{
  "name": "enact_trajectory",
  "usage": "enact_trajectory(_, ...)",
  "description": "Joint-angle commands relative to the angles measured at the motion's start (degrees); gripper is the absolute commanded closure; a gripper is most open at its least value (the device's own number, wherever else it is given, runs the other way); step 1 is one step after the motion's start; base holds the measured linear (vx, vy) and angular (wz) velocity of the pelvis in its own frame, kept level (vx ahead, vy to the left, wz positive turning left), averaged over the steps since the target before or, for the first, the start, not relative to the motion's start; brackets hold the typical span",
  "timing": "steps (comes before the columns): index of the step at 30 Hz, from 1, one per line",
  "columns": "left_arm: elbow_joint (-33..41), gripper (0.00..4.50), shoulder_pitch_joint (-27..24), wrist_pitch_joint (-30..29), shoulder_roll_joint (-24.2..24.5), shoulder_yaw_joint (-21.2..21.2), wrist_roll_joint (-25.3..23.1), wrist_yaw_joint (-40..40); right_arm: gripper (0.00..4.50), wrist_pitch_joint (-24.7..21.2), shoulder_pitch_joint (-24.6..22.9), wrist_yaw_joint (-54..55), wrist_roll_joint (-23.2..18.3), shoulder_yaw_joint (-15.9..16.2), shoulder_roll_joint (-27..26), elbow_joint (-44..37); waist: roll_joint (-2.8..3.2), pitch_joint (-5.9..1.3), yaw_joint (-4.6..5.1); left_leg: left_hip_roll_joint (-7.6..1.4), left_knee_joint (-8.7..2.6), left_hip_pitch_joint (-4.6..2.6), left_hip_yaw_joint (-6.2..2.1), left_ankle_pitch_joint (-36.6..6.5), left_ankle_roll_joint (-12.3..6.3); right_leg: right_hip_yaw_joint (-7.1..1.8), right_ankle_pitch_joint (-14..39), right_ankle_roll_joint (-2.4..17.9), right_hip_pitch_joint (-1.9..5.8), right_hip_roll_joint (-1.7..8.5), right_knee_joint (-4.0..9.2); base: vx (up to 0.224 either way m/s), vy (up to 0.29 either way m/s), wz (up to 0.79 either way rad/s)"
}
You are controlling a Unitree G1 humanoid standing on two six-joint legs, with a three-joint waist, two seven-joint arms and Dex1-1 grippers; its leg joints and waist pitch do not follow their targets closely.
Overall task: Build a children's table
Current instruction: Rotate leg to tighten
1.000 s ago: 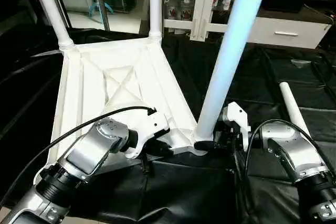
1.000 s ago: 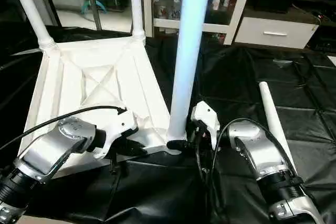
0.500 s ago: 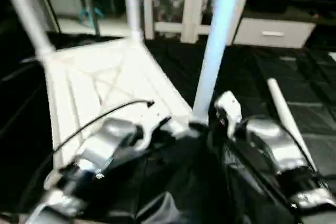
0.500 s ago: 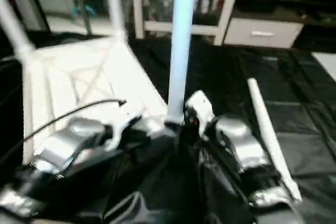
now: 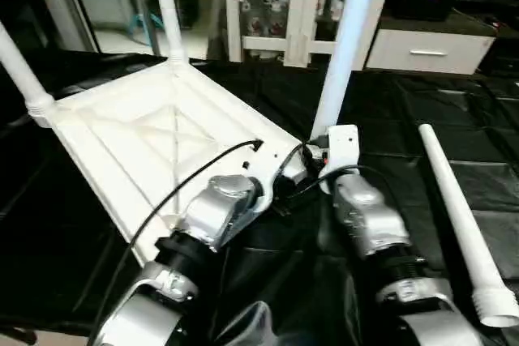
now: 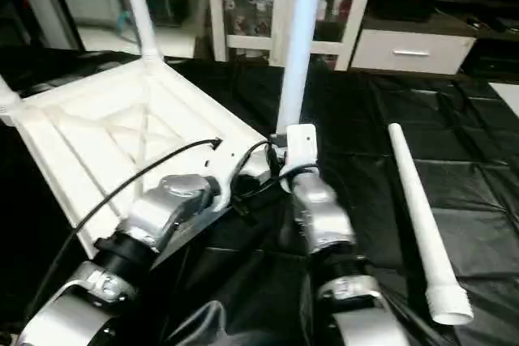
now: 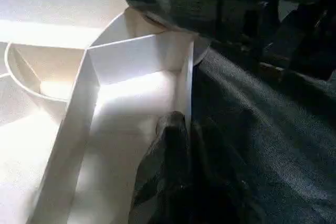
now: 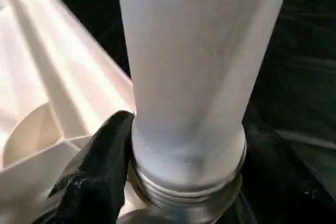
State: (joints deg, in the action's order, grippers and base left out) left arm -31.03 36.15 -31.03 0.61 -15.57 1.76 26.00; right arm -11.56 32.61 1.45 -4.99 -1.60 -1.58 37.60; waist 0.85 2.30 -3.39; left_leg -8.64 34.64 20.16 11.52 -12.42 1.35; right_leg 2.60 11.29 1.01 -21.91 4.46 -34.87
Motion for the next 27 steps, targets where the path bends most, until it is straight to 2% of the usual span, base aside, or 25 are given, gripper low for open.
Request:
enact_trajectory(1,-2.7,4.5,-0.2,1.9,0.0,1.1,-1.5,-4.2,1.8,-1.1,-1.1,0.2,0.2,1.3,-1.9,2.0,-0.61,-2.33,0.22,-4.16,-5.2,-0.87,-2.47,-15.6,1.03,-2.77,19.8,8.8,0.94,4.71,5.55,0.0,0.0,0.0)
enact_trajectory(3,-2.9,4.5,-0.1,2.2,0.4,1.0,-1.4,-3.8,1.8,-0.5,-1.1,-1.0,-0.7,0.8,-2.1,1.5,-0.54,-2.33,0.24,-4.28,-5.44,-0.84,-2.65,-16.9,1.4,-2.79,21.1,7.6,0.81,4.67,5.64,0.0,0.0,0.0)
enact_trajectory(6,-3.0,4.5,-0.1,2.6,0.8,1.2,-1.2,-2.9,1.8,0.6,-1.6,-3.0,-1.5,0.4,-1.6,0.1,-0.5,-2.34,0.24,-4.3,-5.56,-0.59,-2.68,-16.5,1.32,-2.83,19.9,7.4,0.89,4.71,5.63,0.0,0.0,0.0)
enact_trajectory(8,-2.7,4.5,-0.3,2.8,1.2,1.4,-1.0,-1.8,1.24,0.8,-2.1,-4.3,-1.6,0.5,-1.0,-1.3,-0.43,-2.34,0.2,-4.32,-5.57,-0.62,-2.59,-16.2,1.22,-2.87,19.1,7.6,0.85,4.66,5.62,0.0,0.0,0.0)
enact_trajectory(10,-0.5,4.5,-1.5,2.1,2.8,0.6,-1.1,1.0,1.08,-0.2,-3.1,-6.9,-2.6,0.2,0.4,-4.2,-0.39,-2.37,0.09,-4.36,-5.58,-0.53,-2.59,-15.8,0.89,-2.91,18.3,7.8,0.96,4.7,5.54,0.0,0.0,0.0)
enact_trajectory(11,0.8,4.5,-2.1,1.7,3.7,0.0,-1.2,2.5,1.01,-0.8,-3.5,-8.1,-3.2,-0.1,1.0,-5.4,-0.38,-2.39,0.14,-4.43,-5.71,-0.06,-2.83,-15.0,0.49,-2.85,17.3,7.8,1.45,4.79,5.33,0.0,0.0,0.0)
enact_trajectory(12,2.4,4.5,-2.8,1.8,4.8,-0.9,-1.3,4.4,0.89,-2.1,-3.9,-9.9,-4.0,-0.3,1.9,-6.7,-0.47,-2.41,0.46,-4.43,-5.75,0.23,-2.86,-14.2,0.1,-2.83,16.4,8.0,1.59,4.78,5.17,0.0,0.0,0.0)
enact_trajectory(14,3.8,4.5,-3.5,2.5,5.7,-1.5,-1.4,5.7,0.68,-3.7,-4.1,-11.7,-4.6,-0.1,2.9,-7.8,-0.43,-2.49,0.72,-4.52,-5.71,0.23,-2.89,-13.6,-0.26,-2.79,15.6,8.5,1.71,4.76,5.11,0.0,0.0,0.0)
enact_trajectory(15,7.3,4.5,-5.2,3.7,8.3,-3.5,-1.3,10.1,0.63,-7.0,-5.0,-17.8,-5.5,1.2,6.2,-10.8,-0.44,-2.7,0.75,-4.43,-5.33,0.05,-2.67,-11.9,-1.07,-2.79,13.0,9.8,1.66,4.71,4.91,0.0,0.0,0.0)
enact_trajectory(16,7.3,4.5,-5.2,3.7,8.3,-3.5,-1.3,10.1,0.56,-7.0,-5.0,-17.8,-5.5,1.2,6.2,-10.8,-0.46,-2.81,0.66,-4.58,-5.24,0.35,-2.68,-10.5,-1.52,-2.85,11.2,10.1,1.97,4.82,4.62,0.0,0.0,0.0)
enact_trajectory(17,8.6,4.5,-5.8,3.5,9.3,-4.1,-1.0,11.8,0.56,-8.2,-5.6,-20.8,-5.4,2.4,7.8,-12.1,-0.33,-2.79,0.65,-4.54,-5.01,0.2,-2.37,-8.8,-2.27,-2.82,8.6,11.2,1.62,4.64,4.43,0.0,0.0,0.0)
enact_trajectory(19,11.3,4.5,-7.0,2.1,11.3,-5.4,-0.4,15.1,0.23,-9.8,-6.9,-26.5,-5.7,4.5,11.2,-15.2,-0.27,-2.92,0.34,-4.61,-4.79,0.39,-2.38,-7.0,-3.11,-2.77,6.4,12.0,2.0,4.78,4.07,0.0,0.0,0.0)
enact_trajectory(20,14.1,4.5,-8.0,0.6,13.5,-6.6,0.5,18.5,0.23,-11.0,-8.5,-33.0,-6.1,6.9,15.0,-18.4,-0.23,-3.15,0.21,-4.7,-4.57,0.25,-2.3,-5.2,-3.7,-2.67,3.8,12.8,1.94,4.67,3.71,0.0,0.0,0.0)
enact_trajectory(21,16.6,4.5,-9.0,-0.5,15.6,-7.7,1.2,21.6,0.23,-11.6,-9.9,-39.1,-6.6,9.0,18.7,-21.2,-0.12,-3.33,-0.3,-4.78,-4.25,0.24,-2.29,-3.0,-4.74,-2.59,0.0,13.3,2.02,4.53,3.15,0.0,0.0,0.0)
enact_trajectory(23,18.7,4.5,-9.7,-0.3,17.8,-8.9,1.6,24.8,0.23,-12.2,-11.2,-45.6,-7.9,10.8,22.5,-24.0,-0.14,-3.05,-0.56,-4.8,-4.16,0.35,-2.09,-2.4,-6.1,-2.63,-2.8,14.1,1.72,4.4,2.94,0.0,0.0,0.0)
enact_trajectory(24,18.7,4.5,-9.7,-0.3,17.8,-8.9,1.6,24.8,0.23,-12.2,-11.2,-45.6,-7.9,10.8,22.5,-24.0,-0.14,-2.99,-0.65,-4.76,-4.2,0.29,-2.05,-3.6,-6.1,-2.6,-1.2,14.6,1.73,4.45,3.15,0.0,0.0,0.0)
enact_trajectory(25,21.1,4.5,-10.3,0.1,20.6,-10.6,2.2,29.1,0.23,-13.0,-12.3,-52.0,-9.6,12.0,26.1,-26.3,-0.18,-2.91,-0.66,-4.82,-4.24,0.28,-2.04,-4.4,-5.92,-2.63,-0.1,14.8,1.66,4.53,3.27,0.0,0.0,0.0)
enact_trajectory(26,21.6,4.5,-10.4,0.4,21.1,-10.9,2.2,30.0,0.23,-13.2,-12.5,-53.1,-9.8,12.2,26.7,-26.7,-0.13,-2.85,-0.8,-4.84,-4.31,0.27,-2.15,-5.3,-5.75,-2.59,1.2,14.7,1.79,4.57,3.37,0.0,0.0,0.0)
enact_trajectory(27,23.0,4.5,-10.7,0.7,22.5,-11.7,2.3,32.1,0.23,-13.6,-12.9,-55.6,-10.0,12.8,28.3,-27.6,-0.2,-2.58,-0.79,-5.04,-4.63,0.22,-2.18,-7.6,-4.9,-2.74,4.8,14.2,1.77,4.61,3.68,0.0,0.0,0.0)
